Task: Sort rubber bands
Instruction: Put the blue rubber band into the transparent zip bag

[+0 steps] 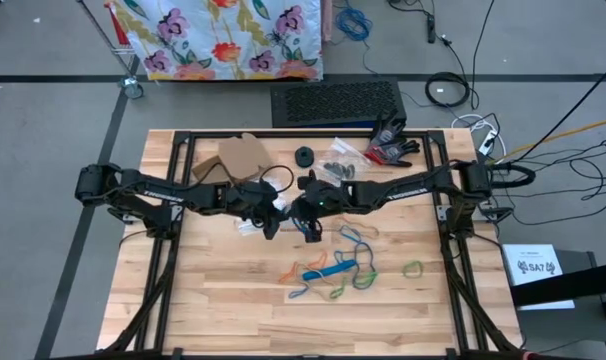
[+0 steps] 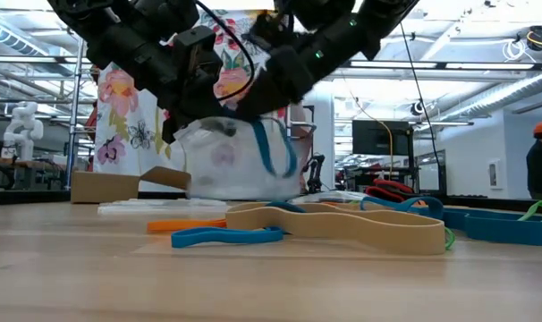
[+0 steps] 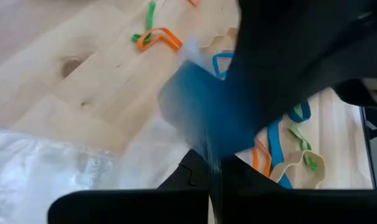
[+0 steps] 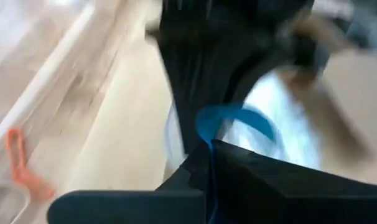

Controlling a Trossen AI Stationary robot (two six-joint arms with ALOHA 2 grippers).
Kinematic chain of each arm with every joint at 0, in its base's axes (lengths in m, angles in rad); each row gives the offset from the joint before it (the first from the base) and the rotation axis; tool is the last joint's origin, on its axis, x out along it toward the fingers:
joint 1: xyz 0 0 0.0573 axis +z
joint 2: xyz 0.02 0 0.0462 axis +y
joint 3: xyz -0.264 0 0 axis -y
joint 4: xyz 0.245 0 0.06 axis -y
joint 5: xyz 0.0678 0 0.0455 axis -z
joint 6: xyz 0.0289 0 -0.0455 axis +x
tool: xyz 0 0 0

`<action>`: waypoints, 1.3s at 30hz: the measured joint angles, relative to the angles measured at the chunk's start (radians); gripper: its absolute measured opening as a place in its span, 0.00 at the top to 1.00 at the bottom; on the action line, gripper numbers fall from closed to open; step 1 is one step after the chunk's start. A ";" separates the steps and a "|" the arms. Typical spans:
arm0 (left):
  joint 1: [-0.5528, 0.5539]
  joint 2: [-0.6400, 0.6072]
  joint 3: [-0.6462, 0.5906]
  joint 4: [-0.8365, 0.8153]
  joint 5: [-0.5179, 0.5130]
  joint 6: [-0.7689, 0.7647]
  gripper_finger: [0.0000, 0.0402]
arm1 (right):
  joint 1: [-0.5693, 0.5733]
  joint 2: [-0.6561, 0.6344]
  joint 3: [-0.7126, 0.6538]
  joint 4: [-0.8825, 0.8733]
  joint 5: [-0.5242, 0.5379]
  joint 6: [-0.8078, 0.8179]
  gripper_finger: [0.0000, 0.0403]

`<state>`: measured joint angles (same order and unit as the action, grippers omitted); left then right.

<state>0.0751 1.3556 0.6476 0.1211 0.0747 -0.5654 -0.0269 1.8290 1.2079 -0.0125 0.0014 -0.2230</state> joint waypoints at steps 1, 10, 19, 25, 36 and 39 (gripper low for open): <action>0.002 0.000 0.000 0.000 -0.001 0.001 1.00 | -0.002 0.000 0.000 -0.027 -0.004 0.019 1.00; 0.018 -0.003 0.001 0.038 0.014 -0.002 1.00 | -0.018 0.005 -0.003 -0.037 0.079 -0.040 1.00; 0.024 -0.003 0.001 0.068 0.030 0.001 1.00 | -0.026 0.010 -0.002 -0.124 -0.225 -0.025 1.00; 0.030 -0.003 0.001 0.106 0.017 -0.002 1.00 | -0.024 0.010 0.013 -0.020 -0.071 0.016 1.00; 0.027 -0.002 0.001 0.182 0.008 0.003 1.00 | -0.034 0.024 0.121 -0.303 -0.414 0.211 1.00; 0.027 -0.002 0.001 0.183 0.006 -0.003 1.00 | -0.046 0.024 0.121 -0.303 -0.439 0.250 1.00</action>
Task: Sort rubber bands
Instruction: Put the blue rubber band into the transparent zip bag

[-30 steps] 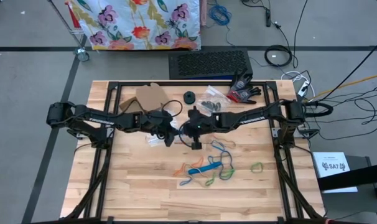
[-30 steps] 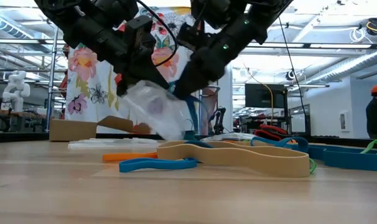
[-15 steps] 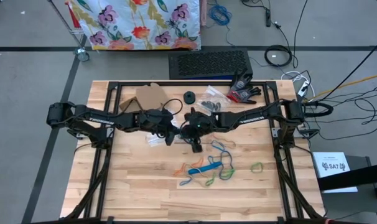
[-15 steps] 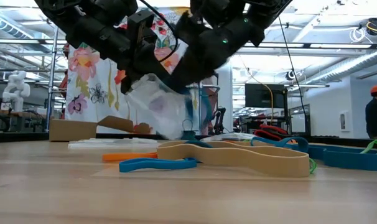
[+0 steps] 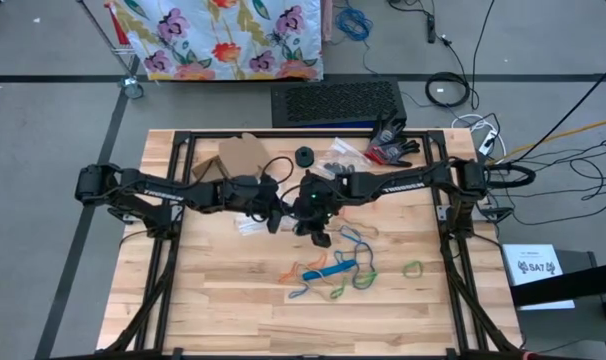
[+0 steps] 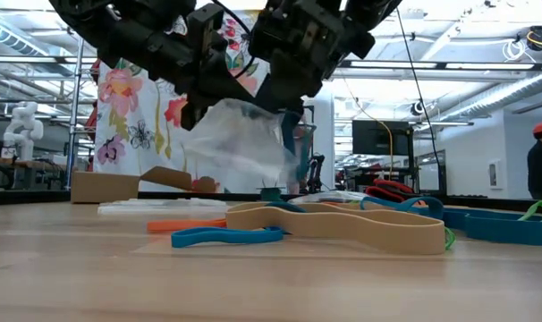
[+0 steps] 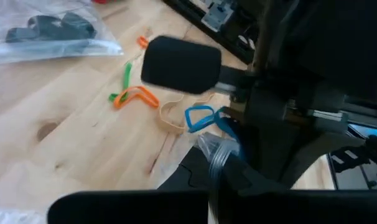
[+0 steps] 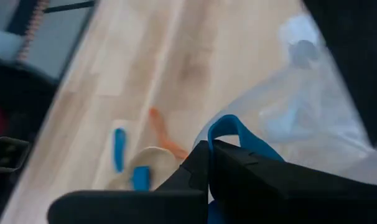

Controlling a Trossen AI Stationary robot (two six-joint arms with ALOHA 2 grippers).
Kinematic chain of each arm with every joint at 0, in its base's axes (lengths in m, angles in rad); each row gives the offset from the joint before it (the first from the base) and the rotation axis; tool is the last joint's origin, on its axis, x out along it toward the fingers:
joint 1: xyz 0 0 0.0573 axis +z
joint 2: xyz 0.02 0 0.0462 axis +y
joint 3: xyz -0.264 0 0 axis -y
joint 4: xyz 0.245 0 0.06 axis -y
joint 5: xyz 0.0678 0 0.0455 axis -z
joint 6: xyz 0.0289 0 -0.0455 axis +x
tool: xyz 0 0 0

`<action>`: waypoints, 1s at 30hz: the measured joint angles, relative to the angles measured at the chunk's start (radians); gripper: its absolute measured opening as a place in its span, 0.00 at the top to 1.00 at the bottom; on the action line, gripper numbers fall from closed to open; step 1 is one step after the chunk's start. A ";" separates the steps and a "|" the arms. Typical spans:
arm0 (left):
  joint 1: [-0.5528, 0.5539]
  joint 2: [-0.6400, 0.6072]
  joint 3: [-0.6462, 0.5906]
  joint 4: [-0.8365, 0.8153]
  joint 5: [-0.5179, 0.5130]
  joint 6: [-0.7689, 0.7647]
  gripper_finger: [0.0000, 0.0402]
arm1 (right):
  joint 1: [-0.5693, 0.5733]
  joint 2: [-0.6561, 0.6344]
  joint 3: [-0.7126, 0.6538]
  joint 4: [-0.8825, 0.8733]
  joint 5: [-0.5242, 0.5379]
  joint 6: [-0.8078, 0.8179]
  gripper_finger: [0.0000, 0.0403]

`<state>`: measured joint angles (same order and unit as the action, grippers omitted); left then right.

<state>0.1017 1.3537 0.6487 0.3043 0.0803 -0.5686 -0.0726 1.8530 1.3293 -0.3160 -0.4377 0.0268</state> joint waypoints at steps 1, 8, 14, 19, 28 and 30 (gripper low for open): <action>0.000 0.000 0.000 -0.002 -0.006 0.000 1.00 | 0.000 0.002 0.000 -0.003 0.049 0.013 1.00; -0.020 0.059 0.000 -0.073 -0.040 0.000 1.00 | -0.021 0.086 -0.002 0.006 0.192 0.006 1.00; -0.005 0.174 0.000 -0.027 -0.043 -0.002 1.00 | -0.028 0.132 -0.003 -0.034 0.117 0.003 1.00; 0.034 0.202 0.000 -0.021 -0.029 -0.018 1.00 | -0.041 0.124 -0.002 -0.066 -0.071 0.010 1.00; 0.069 0.325 0.000 0.019 0.028 -0.074 1.00 | -0.060 0.124 -0.003 -0.045 0.006 -0.003 1.00; 0.069 0.349 0.000 0.062 0.052 -0.079 1.00 | -0.063 0.126 -0.003 -0.034 0.091 -0.001 1.00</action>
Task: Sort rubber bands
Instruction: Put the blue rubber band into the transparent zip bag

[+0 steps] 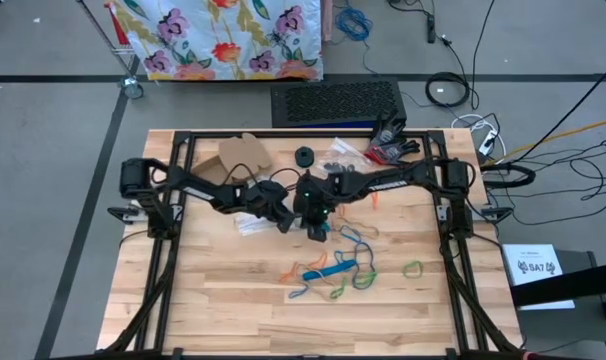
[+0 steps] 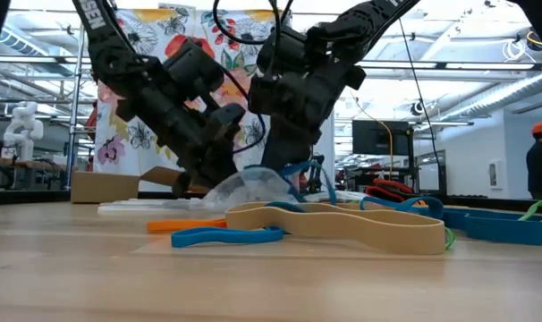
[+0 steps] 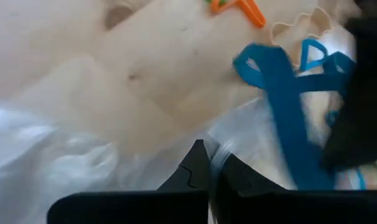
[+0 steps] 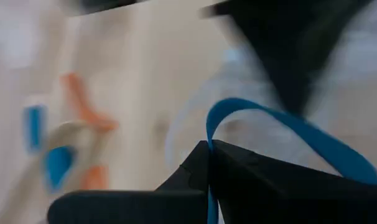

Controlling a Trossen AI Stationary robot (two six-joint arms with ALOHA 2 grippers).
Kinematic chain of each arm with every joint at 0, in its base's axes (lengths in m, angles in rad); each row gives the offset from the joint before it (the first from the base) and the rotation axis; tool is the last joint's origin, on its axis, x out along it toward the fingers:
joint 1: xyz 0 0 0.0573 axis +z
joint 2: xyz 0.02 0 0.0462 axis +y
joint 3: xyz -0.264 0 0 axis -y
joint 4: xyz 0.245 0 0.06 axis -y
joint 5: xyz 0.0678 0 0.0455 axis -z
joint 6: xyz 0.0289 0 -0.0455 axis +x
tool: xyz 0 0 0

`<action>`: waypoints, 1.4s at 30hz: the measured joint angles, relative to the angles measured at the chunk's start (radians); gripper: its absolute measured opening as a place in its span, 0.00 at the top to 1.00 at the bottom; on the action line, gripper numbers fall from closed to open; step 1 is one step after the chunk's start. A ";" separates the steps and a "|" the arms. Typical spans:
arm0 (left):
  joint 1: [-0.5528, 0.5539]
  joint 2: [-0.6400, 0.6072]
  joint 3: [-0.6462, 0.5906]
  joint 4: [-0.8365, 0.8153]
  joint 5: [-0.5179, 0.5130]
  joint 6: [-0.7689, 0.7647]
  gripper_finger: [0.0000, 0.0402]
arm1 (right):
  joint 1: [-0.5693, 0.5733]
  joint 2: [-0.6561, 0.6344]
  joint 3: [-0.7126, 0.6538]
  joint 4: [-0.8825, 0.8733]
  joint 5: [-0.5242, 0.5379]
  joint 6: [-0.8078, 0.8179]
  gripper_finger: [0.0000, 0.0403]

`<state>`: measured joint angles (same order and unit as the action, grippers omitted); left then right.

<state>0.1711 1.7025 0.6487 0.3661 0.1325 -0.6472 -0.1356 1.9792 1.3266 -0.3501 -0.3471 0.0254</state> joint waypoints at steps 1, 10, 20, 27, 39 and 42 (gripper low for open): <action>0.001 0.008 0.000 0.018 0.009 0.000 1.00 | -0.001 0.002 0.000 0.009 0.029 -0.008 1.00; 0.005 0.013 0.006 0.045 0.024 0.007 1.00 | 0.009 0.003 0.000 0.034 0.078 -0.039 1.00; 0.005 0.013 0.006 0.039 0.024 0.027 1.00 | 0.015 -0.001 -0.001 0.034 0.027 -0.053 1.00; 0.005 0.012 0.006 0.039 0.047 0.027 1.00 | 0.020 -0.002 0.000 -0.023 0.028 -0.011 0.82; 0.005 0.012 0.008 -0.048 0.047 0.026 1.00 | -0.007 -0.094 0.000 -0.116 0.035 -0.055 0.58; 0.005 0.012 0.008 -0.046 0.047 0.026 1.00 | -0.016 -0.130 0.000 -0.167 0.073 -0.062 0.59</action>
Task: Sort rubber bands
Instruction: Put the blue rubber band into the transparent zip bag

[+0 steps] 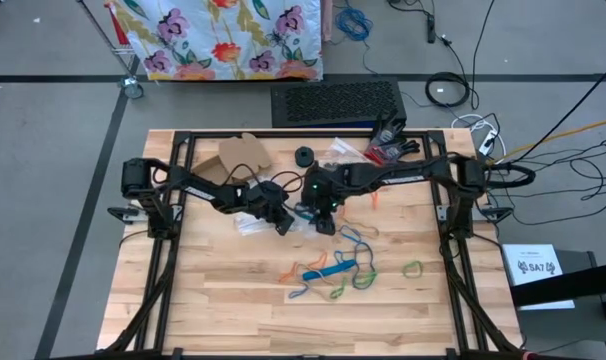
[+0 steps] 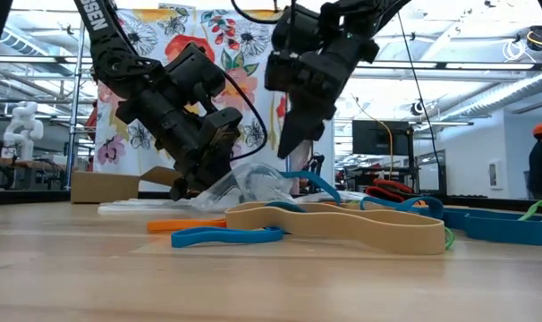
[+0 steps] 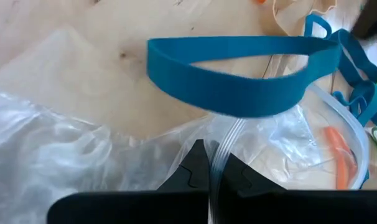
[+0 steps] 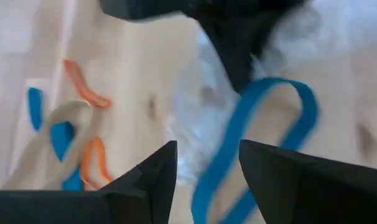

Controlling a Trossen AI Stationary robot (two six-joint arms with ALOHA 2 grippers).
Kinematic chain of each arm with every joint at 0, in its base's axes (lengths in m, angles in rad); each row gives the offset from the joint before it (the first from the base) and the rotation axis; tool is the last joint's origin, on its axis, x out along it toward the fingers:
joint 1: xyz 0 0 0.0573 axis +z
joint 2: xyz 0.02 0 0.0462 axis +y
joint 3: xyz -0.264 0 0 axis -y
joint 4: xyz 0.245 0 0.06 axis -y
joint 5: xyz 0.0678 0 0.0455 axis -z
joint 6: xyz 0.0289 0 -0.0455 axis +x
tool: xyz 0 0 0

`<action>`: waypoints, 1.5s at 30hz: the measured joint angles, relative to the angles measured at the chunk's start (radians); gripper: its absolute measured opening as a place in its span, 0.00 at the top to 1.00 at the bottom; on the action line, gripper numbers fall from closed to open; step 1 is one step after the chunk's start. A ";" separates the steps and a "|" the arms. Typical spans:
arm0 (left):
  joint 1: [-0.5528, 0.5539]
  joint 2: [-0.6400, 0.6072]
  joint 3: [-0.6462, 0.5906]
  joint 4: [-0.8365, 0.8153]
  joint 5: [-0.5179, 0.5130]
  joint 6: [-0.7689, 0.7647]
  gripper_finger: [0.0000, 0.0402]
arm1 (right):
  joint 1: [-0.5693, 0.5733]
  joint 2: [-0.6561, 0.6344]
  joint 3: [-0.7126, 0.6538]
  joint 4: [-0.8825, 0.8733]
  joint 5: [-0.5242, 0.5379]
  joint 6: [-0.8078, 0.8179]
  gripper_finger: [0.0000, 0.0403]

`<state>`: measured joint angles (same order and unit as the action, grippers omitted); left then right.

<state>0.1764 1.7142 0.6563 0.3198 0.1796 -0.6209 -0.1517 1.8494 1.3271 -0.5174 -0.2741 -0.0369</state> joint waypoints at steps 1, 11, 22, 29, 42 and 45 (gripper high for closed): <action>0.000 0.000 0.000 -0.001 0.000 0.000 1.00 | 0.000 -0.006 0.001 -0.024 0.023 -0.001 0.60; 0.000 0.000 0.000 0.000 0.000 0.000 1.00 | 0.011 0.065 -0.013 -0.064 0.195 -0.006 0.60; 0.000 0.000 -0.001 0.000 0.001 0.000 1.00 | -0.026 0.227 -0.009 0.022 0.180 -0.034 0.61; 0.000 0.000 -0.001 0.003 0.003 0.000 1.00 | -0.007 0.270 -0.002 0.030 0.156 -0.053 0.96; 0.000 0.000 -0.002 0.004 0.004 0.000 1.00 | 0.041 -0.032 -0.017 -0.141 0.446 -0.038 1.00; 0.000 0.000 -0.002 0.011 0.004 -0.002 1.00 | 0.068 -0.052 -0.020 -0.064 0.443 -0.072 1.00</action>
<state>0.1764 1.7142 0.6548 0.3310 0.1833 -0.6224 -0.0838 1.7974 1.3066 -0.5810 0.1693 -0.1087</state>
